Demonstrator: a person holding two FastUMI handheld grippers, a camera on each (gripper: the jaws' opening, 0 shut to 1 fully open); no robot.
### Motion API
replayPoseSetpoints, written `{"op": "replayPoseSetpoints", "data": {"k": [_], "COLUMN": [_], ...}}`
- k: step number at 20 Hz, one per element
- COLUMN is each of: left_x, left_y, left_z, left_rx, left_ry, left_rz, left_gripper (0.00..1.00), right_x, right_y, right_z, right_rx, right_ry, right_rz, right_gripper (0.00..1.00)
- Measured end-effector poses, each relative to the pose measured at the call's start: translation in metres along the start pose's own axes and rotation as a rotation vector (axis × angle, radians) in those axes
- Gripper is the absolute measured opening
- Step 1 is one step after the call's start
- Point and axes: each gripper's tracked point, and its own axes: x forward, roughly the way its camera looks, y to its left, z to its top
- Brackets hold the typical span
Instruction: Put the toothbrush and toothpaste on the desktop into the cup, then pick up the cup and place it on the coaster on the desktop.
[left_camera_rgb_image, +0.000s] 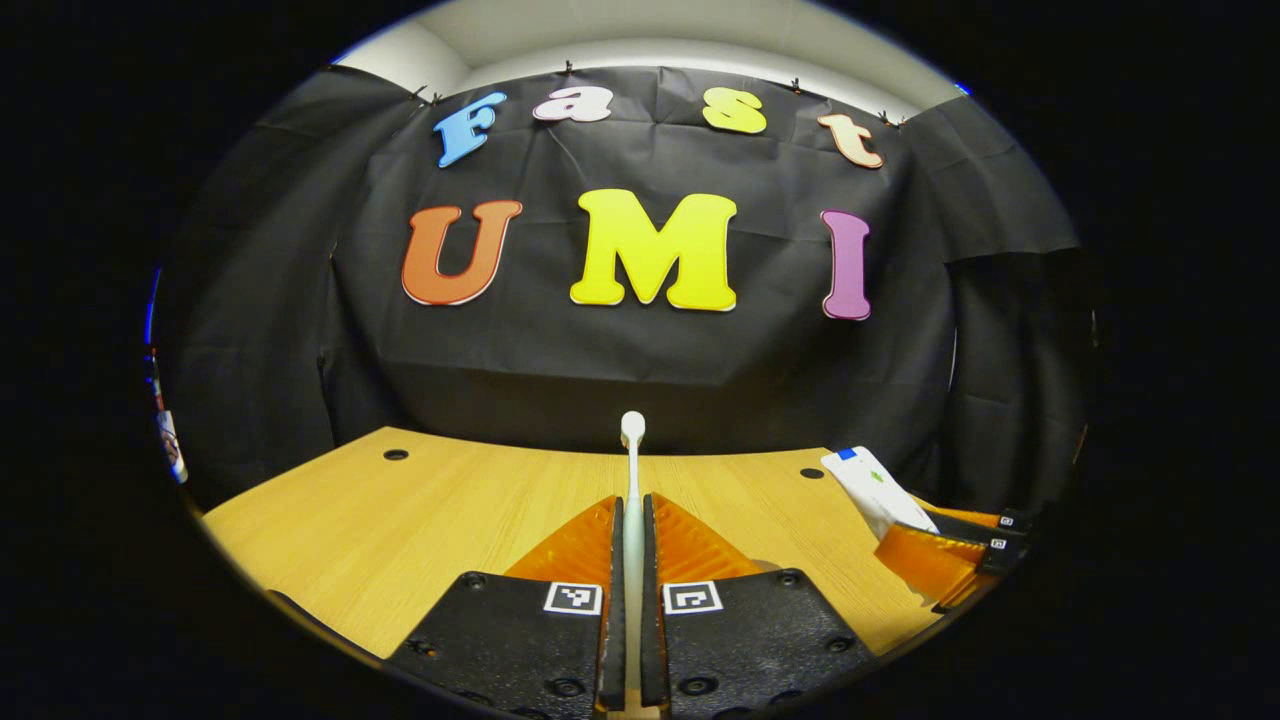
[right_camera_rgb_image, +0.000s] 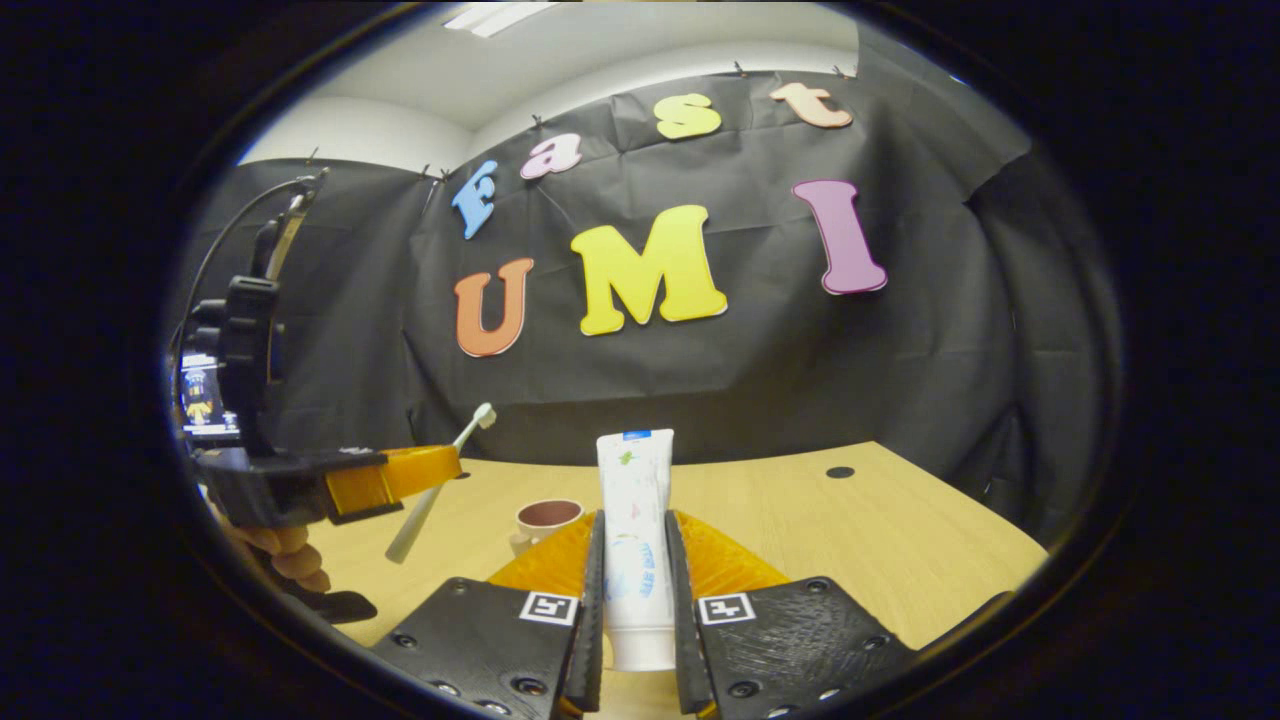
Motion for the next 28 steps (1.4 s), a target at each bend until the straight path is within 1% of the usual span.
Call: {"op": "replayPoseSetpoints", "data": {"k": [3, 4, 5, 7, 10, 11, 13, 14, 16, 18, 19, 20, 21, 22, 24, 28], "left_x": [0.025, 0.032, 0.039, 0.056, 0.075, 0.081, 0.088, 0.091, 0.096, 0.106, 0.108, 0.109, 0.111, 0.112, 0.116, 0.124], "left_y": [-0.006, -0.005, -0.004, -0.005, -0.006, -0.006, -0.013, -0.019, -0.02, -0.021, -0.022, -0.023, -0.022, -0.021, -0.02, -0.016], "left_z": [0.015, 0.02, 0.028, 0.038, 0.052, 0.052, 0.043, 0.038, 0.031, 0.026, 0.022, 0.018, 0.017, 0.016, 0.017, 0.005], "left_rx": [-0.016, -0.022, -0.025, -0.03, -0.007, -0.003, -0.023, -0.036, -0.05, -0.056, -0.058, -0.055, -0.051, -0.048, -0.046, -0.026], "left_ry": [-0.006, -0.007, -0.02, -0.033, -0.073, -0.077, -0.062, -0.056, -0.056, -0.047, -0.039, -0.033, -0.033, -0.04, -0.063, -0.047], "left_rz": [-0.024, -0.024, -0.023, -0.036, -0.047, -0.051, -0.092, -0.115, -0.132, -0.139, -0.14, -0.139, -0.136, -0.136, -0.136, -0.124], "left_gripper": [0.08, 0.08, 0.08, 0.08, 0.08, 0.08, 0.08, 0.08, 0.08, 0.09, 0.09, 0.09, 0.09, 0.09, 0.1, 0.12], "right_x": [0.004, 0.005, 0.006, 0.006, 0.008, 0.011, 0.014, 0.016, 0.018, 0.022, 0.024, 0.025, 0.026, 0.027, 0.027, 0.032], "right_y": [-0.002, -0.004, -0.005, -0.006, -0.011, -0.012, -0.015, -0.017, -0.023, -0.023, -0.023, -0.024, -0.026, -0.029, -0.032, -0.032], "right_z": [-0.009, -0.01, -0.01, -0.009, -0.008, -0.009, -0.011, -0.01, -0.012, -0.019, -0.021, -0.022, -0.023, -0.023, -0.025, -0.032], "right_rx": [0.009, 0.007, 0.006, 0.022, 0.036, 0.037, 0.044, 0.046, 0.038, 0.042, 0.053, 0.061, 0.064, 0.069, 0.08, 0.083], "right_ry": [0.025, 0.026, 0.023, 0.022, 0.021, 0.024, 0.027, 0.026, 0.022, 0.035, 0.042, 0.046, 0.046, 0.044, 0.043, 0.06], "right_rz": [0.01, 0.007, 0.005, 0.01, 0.009, 0.003, -0.001, -0.002, -0.017, -0.014, -0.009, -0.006, -0.004, -0.009, -0.01, -0.009], "right_gripper": [0.29, 0.31, 0.29, 0.29, 0.29, 0.29, 0.31, 0.31, 0.29, 0.31, 0.29, 0.31, 0.31, 0.29, 0.29, 0.29]}}
